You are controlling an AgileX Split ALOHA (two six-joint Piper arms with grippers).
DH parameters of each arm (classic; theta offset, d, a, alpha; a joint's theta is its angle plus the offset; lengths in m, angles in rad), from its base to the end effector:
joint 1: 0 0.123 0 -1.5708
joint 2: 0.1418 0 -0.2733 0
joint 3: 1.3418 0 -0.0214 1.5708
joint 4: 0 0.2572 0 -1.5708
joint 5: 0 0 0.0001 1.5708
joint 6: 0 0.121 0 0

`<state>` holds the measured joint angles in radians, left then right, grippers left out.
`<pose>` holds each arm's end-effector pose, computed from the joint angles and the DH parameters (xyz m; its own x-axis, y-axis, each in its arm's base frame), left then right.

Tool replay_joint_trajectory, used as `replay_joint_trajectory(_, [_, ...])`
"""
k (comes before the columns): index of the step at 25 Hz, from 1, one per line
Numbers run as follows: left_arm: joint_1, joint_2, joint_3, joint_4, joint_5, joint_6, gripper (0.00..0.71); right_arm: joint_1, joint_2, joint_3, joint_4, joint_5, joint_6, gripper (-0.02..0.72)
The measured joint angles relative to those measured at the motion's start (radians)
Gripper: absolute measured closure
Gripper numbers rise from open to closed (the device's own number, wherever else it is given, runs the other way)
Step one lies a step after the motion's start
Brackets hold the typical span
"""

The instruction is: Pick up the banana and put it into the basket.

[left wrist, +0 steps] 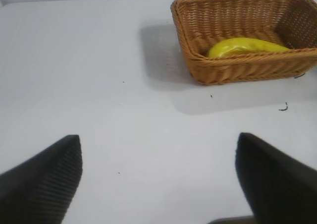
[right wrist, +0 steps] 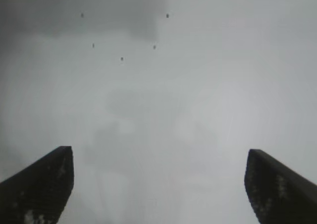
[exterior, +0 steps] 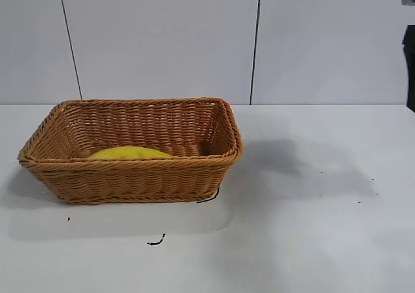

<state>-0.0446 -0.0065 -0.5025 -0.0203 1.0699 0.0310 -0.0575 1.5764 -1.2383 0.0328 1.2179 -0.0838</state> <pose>0.0375 -0.0038 0.2667 -0.4543 0.0415 -0.8899 0.0701 0.9975 0.0108 0.3065 -0.0139 0.2299 -0.9945 -0.0152 -0.1039 -0.0177 0.9996 0.0231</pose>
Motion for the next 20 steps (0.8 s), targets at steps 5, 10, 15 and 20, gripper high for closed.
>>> replay_joint_trajectory(5, [0.000,0.000,0.000,0.000,0.000,0.000,0.075,0.000,-0.282,0.217,0.002,0.000,-0.017,0.069])
replay_joint_trajectory(10, [0.000,0.000,0.000,0.000,0.000,0.000,0.075,0.000,-0.530,0.377,0.003,0.001,-0.049,0.069])
replay_joint_trajectory(15, [0.000,0.000,0.000,0.000,0.000,0.000,0.075,0.000,-0.753,0.530,0.010,-0.091,-0.052,0.069])
replay_joint_trajectory(20, [0.000,0.000,0.000,0.000,0.000,0.000,0.075,0.000,-0.953,0.690,0.018,-0.139,-0.052,0.069])
